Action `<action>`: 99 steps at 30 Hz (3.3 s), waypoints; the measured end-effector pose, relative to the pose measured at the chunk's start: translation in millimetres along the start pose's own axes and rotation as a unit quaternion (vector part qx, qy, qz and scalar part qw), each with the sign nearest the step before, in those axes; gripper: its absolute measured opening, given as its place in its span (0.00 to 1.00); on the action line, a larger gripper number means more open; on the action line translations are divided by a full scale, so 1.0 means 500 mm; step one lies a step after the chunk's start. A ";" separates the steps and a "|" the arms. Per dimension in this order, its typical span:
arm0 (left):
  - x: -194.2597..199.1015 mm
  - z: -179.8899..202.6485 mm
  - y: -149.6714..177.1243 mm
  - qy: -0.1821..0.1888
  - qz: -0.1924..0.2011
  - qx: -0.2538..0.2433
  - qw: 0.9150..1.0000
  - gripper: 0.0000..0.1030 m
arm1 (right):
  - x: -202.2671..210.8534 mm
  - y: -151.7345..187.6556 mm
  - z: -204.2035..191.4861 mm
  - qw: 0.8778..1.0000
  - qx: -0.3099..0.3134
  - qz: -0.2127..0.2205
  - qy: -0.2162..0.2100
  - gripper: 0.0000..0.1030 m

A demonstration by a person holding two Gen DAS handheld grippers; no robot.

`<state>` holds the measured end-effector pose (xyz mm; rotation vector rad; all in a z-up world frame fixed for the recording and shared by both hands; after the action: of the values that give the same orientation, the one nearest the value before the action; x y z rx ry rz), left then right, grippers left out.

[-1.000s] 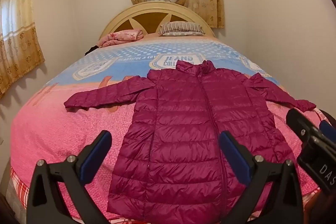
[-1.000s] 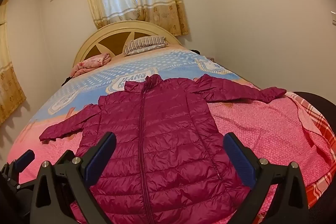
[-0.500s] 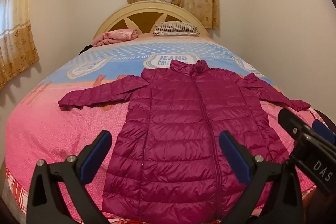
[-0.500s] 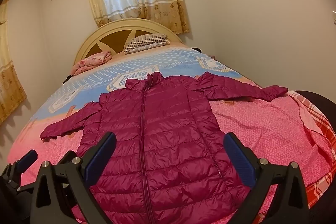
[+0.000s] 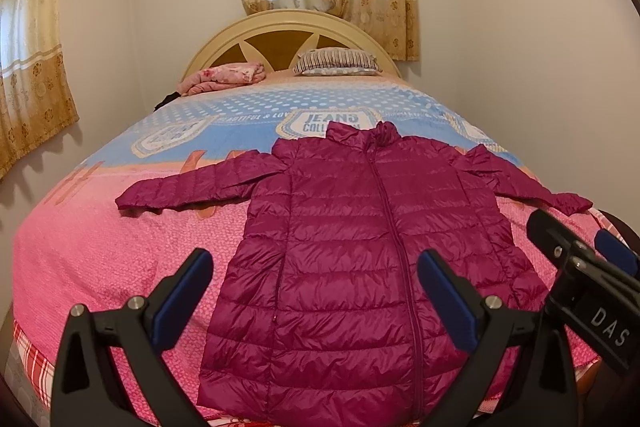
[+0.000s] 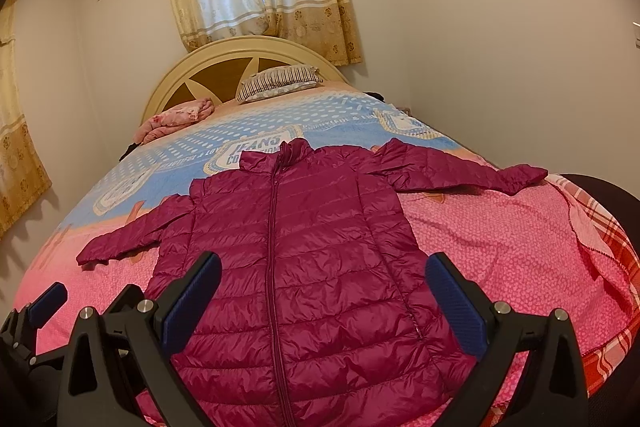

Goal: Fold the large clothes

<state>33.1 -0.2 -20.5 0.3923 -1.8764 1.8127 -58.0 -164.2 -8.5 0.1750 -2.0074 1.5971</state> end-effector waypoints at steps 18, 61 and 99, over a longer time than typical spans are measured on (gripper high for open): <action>-0.004 -0.004 0.003 -0.009 -0.003 -0.002 1.000 1.00 | -0.002 0.004 -0.003 1.000 0.003 -0.006 -0.002 0.99; -0.003 -0.003 0.008 -0.010 -0.005 -0.002 1.000 1.00 | -0.005 0.011 -0.002 1.000 0.005 -0.012 0.002 0.99; -0.390 -0.097 -0.132 -0.043 -0.035 0.016 0.998 1.00 | -0.323 -0.149 0.289 0.978 -0.044 -0.061 0.194 0.99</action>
<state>238.3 17.1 -69.6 0.5480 -1.8677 1.8080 59.1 -358.0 -44.2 -0.0455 -1.7247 1.3422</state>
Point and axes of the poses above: each gripper's, at about its wrist camera, not at the fingertips, and x roughly against the way its jaws point, z to its right, y to its underside, the point moved 5 cm from there along -x, roughly the way its jaws point, and after that the axes turned 4 degrees about y, right-handed, at the moved point
